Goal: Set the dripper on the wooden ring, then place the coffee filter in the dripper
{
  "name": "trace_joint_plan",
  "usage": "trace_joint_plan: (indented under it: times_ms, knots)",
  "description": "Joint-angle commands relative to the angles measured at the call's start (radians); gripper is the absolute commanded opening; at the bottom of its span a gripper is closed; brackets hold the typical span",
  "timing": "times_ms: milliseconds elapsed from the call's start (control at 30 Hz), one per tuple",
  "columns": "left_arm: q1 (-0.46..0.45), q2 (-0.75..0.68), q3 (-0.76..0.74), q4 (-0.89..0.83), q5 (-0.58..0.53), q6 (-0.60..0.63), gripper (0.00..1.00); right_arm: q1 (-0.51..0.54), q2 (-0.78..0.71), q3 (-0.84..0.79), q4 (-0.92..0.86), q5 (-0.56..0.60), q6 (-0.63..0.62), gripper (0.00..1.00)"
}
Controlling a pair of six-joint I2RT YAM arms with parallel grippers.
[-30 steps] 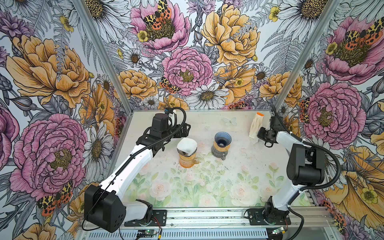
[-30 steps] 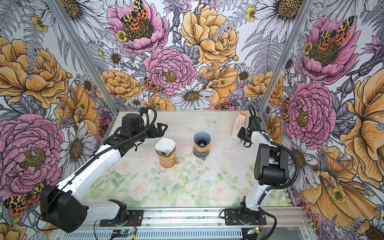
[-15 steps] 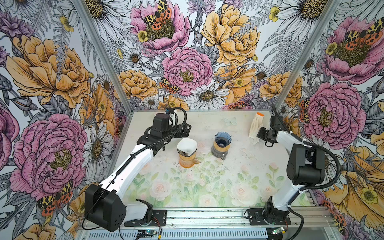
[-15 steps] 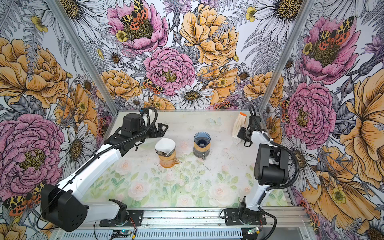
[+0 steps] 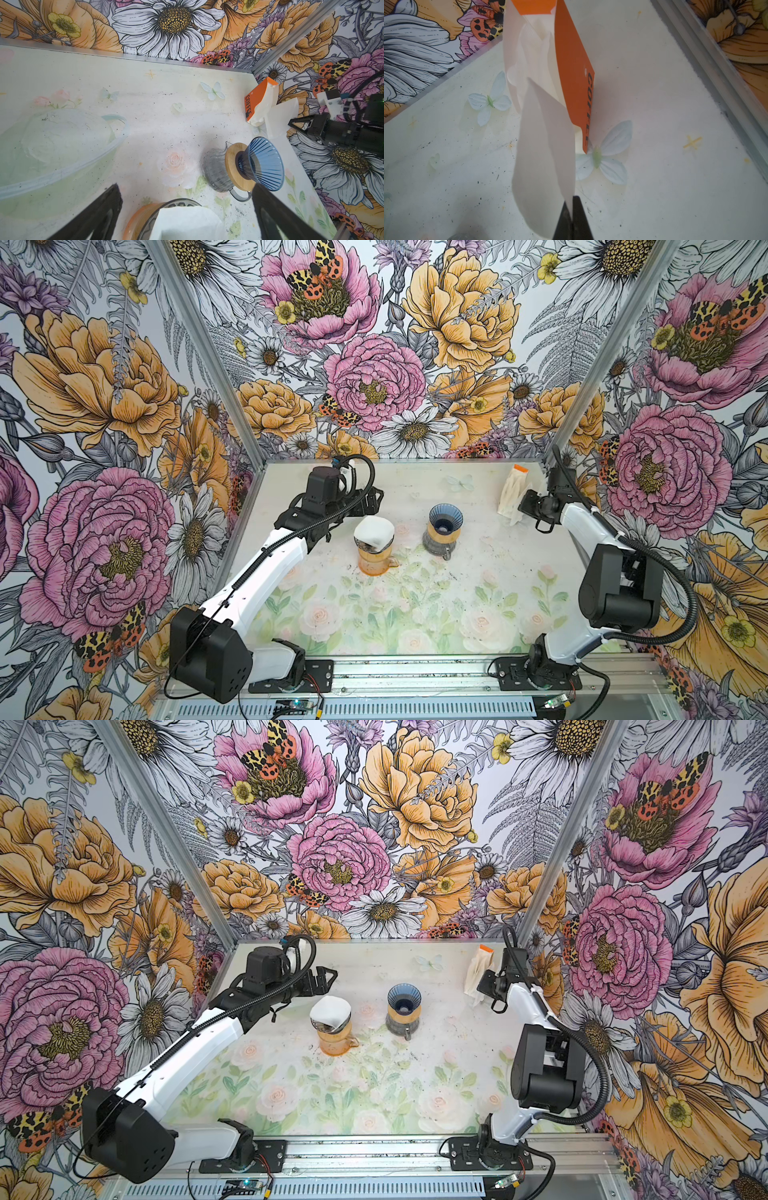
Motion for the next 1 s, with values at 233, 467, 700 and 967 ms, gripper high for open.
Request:
trace_joint_plan:
  times_ms: [233,467,700,967]
  knots:
    - [-0.008,0.004,0.037,-0.003,0.008,0.018,0.99,-0.001,-0.184,0.015,-0.081,-0.046,-0.012,0.00]
    - [-0.010,0.009,0.044,-0.003,0.008,0.029,0.99,0.000,-0.269,0.092,-0.181,-0.138,-0.032,0.00]
    - [-0.014,0.019,0.066,-0.002,0.013,0.045,0.99,0.008,-0.288,0.183,-0.284,-0.275,-0.048,0.00]
    - [-0.028,0.054,0.110,-0.007,0.017,0.071,0.99,0.078,-0.253,0.293,-0.415,-0.362,-0.103,0.00]
